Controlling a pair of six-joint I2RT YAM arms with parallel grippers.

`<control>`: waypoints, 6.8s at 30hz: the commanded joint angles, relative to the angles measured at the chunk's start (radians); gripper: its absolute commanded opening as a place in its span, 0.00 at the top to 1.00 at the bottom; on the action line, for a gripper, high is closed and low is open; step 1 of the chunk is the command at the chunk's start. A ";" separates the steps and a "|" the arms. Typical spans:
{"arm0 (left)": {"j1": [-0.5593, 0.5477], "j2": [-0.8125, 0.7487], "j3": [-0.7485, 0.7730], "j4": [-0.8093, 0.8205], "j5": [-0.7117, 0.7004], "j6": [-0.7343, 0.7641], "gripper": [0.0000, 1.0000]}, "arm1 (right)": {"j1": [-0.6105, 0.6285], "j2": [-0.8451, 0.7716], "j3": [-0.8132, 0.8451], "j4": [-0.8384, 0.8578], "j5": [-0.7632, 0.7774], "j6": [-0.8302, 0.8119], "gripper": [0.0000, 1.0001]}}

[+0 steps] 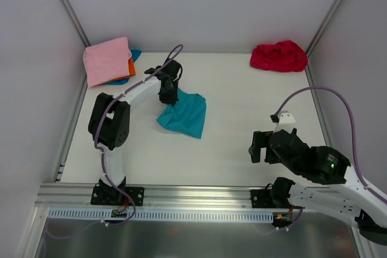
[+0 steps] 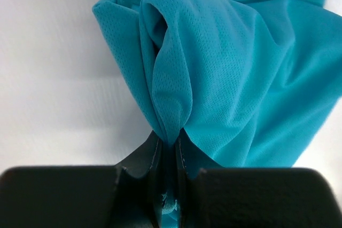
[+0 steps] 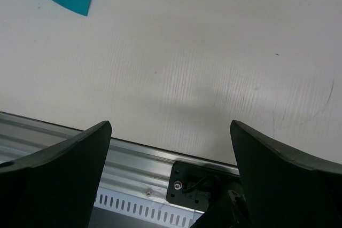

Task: Fold and stack the t-shirts
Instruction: Put the neatly folded tshirt into the corner of the board with the left arm

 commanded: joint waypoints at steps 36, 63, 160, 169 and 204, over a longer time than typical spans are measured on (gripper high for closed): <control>0.331 0.440 0.788 -0.079 -0.273 0.447 1.00 | -0.003 -0.098 -0.086 -0.091 0.027 0.080 0.00; 0.439 0.323 0.825 0.126 -0.025 0.438 1.00 | -0.003 0.015 -0.080 -0.105 0.041 0.077 0.00; 0.646 0.150 0.892 0.002 0.293 0.153 1.00 | -0.003 0.032 -0.091 -0.090 0.052 0.075 0.01; 0.640 0.140 0.917 -0.012 0.285 0.167 1.00 | -0.002 0.025 -0.092 -0.090 0.052 0.077 0.01; 0.675 0.191 0.777 -0.015 0.118 0.279 1.00 | -0.003 0.038 -0.088 -0.096 0.053 0.075 0.01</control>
